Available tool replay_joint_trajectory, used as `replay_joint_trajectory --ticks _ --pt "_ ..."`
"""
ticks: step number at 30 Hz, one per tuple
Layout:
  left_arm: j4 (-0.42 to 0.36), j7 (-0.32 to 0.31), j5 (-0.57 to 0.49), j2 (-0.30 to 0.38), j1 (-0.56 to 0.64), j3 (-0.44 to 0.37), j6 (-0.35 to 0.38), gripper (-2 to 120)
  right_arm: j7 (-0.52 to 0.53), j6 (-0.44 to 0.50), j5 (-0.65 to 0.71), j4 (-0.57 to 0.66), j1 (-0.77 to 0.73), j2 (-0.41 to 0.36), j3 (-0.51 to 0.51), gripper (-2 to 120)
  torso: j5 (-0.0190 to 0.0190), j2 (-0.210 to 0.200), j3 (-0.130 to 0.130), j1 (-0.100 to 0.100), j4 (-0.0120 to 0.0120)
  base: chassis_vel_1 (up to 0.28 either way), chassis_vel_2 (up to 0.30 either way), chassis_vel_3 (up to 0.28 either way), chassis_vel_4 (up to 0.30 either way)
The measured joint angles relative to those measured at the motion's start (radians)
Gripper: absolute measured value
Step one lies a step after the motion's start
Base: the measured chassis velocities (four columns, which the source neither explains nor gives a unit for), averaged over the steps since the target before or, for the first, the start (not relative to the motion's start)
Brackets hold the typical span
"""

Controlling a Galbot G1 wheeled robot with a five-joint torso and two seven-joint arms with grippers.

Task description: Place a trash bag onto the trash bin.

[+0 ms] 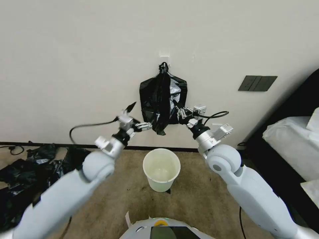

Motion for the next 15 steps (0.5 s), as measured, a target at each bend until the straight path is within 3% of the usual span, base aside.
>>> replay_joint_trajectory --ticks 1,2,6,7,11,15 --pt "0.025 0.010 -0.010 0.044 -0.105 0.086 0.015 100 0.000 0.000 -0.008 0.000 0.000 -0.001 0.001 0 0.0000 0.000 0.000 0.000 0.0003 0.000 0.000 0.000 0.000" --pt "0.025 0.010 -0.010 0.044 -0.105 0.086 0.015 100 0.000 0.000 -0.008 0.000 0.000 -0.001 0.001 0 0.0000 0.000 0.000 0.000 0.0003 0.000 0.000 0.000 0.000" --pt "0.061 0.047 -0.023 0.125 -0.349 0.303 0.057 100 0.001 0.000 -0.021 -0.003 -0.001 0.003 0.004 0 0.0005 0.000 0.000 0.000 -0.0001 0.000 0.000 0.000 0.000" --pt "0.061 0.047 -0.023 0.125 -0.349 0.303 0.057 100 0.001 0.000 -0.021 -0.003 -0.001 0.003 0.004 0 0.0005 0.000 0.000 0.000 -0.0001 0.000 0.000 0.000 0.000" --pt "0.110 0.065 -0.024 0.139 -0.561 0.507 0.099 100 0.002 0.000 -0.028 -0.003 -0.005 0.011 0.005 0 0.0003 0.000 0.000 0.000 0.0003 0.000 0.000 0.000 0.000" --pt "0.137 0.067 -0.023 0.120 -0.654 0.597 0.117 100 0.002 0.000 -0.029 -0.001 -0.013 0.009 0.015 0 0.0001 0.000 0.000 0.000 0.0001 0.000 0.000 0.000 0.000"
